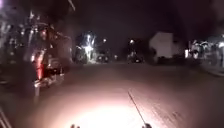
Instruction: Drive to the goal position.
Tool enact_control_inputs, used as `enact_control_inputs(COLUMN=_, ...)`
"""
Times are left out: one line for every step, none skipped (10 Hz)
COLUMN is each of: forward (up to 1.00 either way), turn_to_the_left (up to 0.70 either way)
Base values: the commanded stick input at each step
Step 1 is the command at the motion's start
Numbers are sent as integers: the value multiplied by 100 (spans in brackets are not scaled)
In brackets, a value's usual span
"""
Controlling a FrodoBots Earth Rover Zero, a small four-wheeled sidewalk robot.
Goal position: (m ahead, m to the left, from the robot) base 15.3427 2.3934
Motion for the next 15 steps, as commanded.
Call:
enact_control_inputs(forward=100, turn_to_the_left=0)
enact_control_inputs(forward=100, turn_to_the_left=0)
enact_control_inputs(forward=100, turn_to_the_left=0)
enact_control_inputs(forward=100, turn_to_the_left=0)
enact_control_inputs(forward=100, turn_to_the_left=0)
enact_control_inputs(forward=100, turn_to_the_left=0)
enact_control_inputs(forward=100, turn_to_the_left=0)
enact_control_inputs(forward=100, turn_to_the_left=0)
enact_control_inputs(forward=100, turn_to_the_left=0)
enact_control_inputs(forward=100, turn_to_the_left=0)
enact_control_inputs(forward=100, turn_to_the_left=0)
enact_control_inputs(forward=100, turn_to_the_left=0)
enact_control_inputs(forward=100, turn_to_the_left=0)
enact_control_inputs(forward=100, turn_to_the_left=0)
enact_control_inputs(forward=100, turn_to_the_left=0)
